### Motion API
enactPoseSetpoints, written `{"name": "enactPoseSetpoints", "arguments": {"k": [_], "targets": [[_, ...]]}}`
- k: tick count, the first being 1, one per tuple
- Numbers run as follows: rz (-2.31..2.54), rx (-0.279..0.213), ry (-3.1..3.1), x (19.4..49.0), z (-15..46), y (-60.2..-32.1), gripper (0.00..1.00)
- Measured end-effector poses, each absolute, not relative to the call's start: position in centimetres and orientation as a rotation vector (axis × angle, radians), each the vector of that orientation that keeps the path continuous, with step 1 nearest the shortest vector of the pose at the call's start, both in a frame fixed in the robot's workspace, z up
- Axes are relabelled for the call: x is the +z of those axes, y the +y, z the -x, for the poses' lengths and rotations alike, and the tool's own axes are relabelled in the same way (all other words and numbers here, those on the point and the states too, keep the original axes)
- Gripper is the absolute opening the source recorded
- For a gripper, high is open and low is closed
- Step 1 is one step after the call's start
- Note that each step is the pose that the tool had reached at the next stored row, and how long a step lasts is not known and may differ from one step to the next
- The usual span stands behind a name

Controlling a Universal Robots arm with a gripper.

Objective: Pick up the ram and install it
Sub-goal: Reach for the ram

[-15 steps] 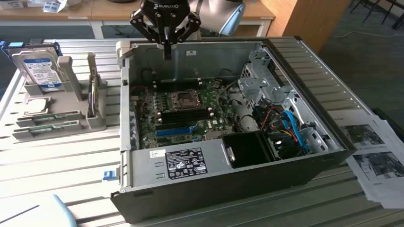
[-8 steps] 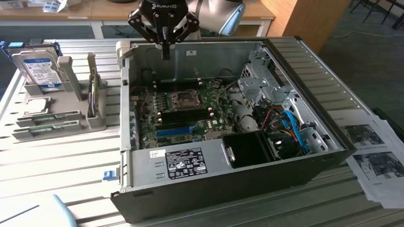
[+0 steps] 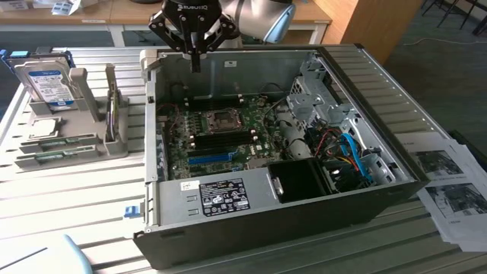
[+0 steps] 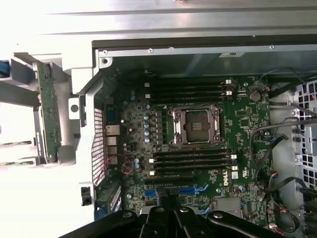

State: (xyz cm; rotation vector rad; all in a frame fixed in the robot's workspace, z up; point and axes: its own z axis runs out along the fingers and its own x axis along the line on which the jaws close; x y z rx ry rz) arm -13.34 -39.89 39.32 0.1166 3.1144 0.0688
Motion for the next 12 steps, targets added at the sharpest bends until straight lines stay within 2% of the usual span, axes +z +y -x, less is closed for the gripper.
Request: {"name": "enactPoseSetpoints", "arguments": {"k": [12], "targets": [[-0.117, 0.069, 3.114, 39.3, 14.6, -39.9, 0.09]]}}
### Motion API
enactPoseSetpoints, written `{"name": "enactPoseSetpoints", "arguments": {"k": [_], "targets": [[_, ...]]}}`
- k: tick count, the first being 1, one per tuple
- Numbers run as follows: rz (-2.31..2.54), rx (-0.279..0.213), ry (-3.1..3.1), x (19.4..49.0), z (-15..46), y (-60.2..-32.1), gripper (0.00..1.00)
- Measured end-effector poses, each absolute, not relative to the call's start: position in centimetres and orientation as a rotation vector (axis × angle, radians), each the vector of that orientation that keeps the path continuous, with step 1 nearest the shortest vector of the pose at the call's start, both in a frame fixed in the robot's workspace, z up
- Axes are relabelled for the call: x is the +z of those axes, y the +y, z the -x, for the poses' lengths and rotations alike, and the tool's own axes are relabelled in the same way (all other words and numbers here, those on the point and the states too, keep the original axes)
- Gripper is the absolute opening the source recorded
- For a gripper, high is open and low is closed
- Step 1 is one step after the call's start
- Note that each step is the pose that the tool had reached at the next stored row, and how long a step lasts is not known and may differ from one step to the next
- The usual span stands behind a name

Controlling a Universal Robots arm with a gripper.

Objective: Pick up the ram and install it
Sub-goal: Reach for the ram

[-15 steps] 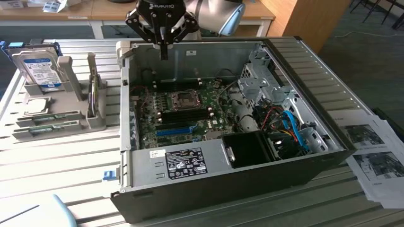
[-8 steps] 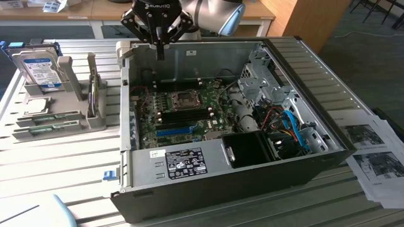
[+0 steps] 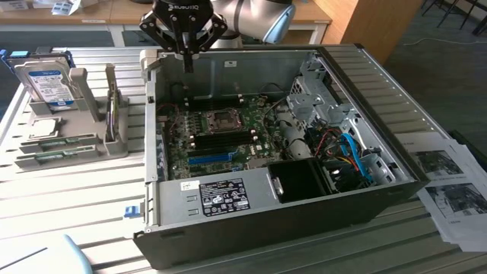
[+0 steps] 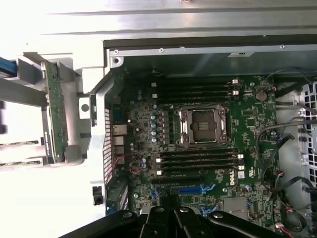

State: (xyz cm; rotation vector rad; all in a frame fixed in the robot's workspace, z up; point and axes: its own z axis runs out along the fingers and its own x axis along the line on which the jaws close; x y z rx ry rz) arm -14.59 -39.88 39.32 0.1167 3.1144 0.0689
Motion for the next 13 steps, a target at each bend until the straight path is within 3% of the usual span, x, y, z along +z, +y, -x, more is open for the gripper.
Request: {"name": "enactPoseSetpoints", "arguments": {"k": [13], "targets": [[-0.117, 0.069, 3.115, 39.3, 16.3, -39.9, 0.09]]}}
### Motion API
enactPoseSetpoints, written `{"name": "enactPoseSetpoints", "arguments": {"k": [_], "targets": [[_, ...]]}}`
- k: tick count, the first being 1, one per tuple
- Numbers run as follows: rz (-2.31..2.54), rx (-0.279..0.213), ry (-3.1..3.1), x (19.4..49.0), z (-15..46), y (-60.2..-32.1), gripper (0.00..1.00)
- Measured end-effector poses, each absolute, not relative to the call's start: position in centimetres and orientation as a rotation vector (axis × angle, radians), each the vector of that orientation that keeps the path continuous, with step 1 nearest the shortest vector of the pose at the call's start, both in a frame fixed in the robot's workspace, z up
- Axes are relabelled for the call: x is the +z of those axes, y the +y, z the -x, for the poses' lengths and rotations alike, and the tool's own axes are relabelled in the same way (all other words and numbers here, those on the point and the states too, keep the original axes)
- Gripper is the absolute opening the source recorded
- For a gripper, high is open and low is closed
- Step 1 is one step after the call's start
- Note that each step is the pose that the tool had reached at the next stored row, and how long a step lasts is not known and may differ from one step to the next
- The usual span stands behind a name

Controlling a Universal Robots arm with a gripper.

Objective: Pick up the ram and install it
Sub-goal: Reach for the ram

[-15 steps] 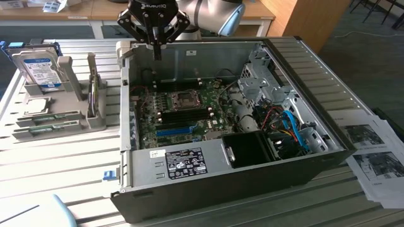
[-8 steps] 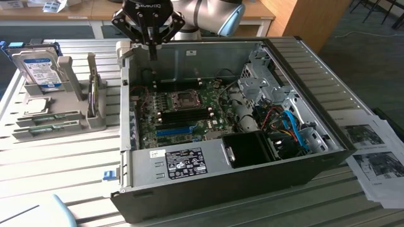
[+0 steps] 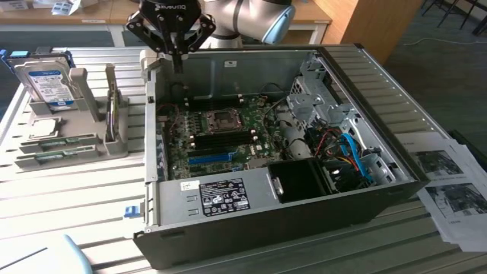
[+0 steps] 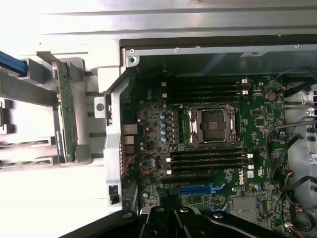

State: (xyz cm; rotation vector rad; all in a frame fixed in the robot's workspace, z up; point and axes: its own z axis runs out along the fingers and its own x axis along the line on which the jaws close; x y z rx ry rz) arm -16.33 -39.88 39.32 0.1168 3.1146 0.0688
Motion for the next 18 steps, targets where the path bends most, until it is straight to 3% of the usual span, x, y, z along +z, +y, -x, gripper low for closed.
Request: {"name": "enactPoseSetpoints", "arguments": {"k": [18], "targets": [[-0.117, 0.069, 3.116, 39.3, 19.2, -39.9, 0.09]]}}
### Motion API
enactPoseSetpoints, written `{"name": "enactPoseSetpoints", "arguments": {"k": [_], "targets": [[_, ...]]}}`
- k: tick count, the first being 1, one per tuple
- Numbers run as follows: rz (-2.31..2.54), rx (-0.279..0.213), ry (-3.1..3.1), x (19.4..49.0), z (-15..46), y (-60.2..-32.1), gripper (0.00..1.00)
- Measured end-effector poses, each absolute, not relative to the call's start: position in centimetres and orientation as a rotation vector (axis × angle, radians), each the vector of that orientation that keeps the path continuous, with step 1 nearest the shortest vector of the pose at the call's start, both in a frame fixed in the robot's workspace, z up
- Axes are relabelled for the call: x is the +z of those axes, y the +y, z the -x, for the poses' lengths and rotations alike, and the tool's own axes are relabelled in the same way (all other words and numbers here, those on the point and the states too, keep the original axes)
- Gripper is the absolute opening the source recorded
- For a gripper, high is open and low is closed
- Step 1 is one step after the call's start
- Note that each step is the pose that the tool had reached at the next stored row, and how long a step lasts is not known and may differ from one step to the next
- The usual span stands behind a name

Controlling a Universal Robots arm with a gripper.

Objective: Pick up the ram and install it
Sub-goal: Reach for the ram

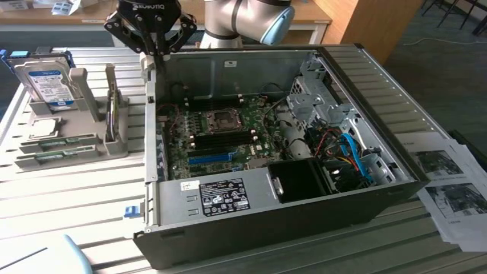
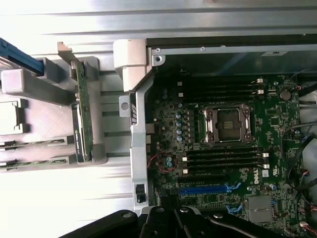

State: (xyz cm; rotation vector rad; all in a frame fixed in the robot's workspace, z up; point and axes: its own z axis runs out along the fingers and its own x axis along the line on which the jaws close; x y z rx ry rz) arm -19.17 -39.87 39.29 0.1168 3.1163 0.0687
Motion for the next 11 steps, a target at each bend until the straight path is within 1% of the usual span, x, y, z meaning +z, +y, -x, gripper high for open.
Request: {"name": "enactPoseSetpoints", "arguments": {"k": [11], "targets": [[-0.117, 0.069, 3.118, 39.3, 21.3, -39.9, 0.09]]}}
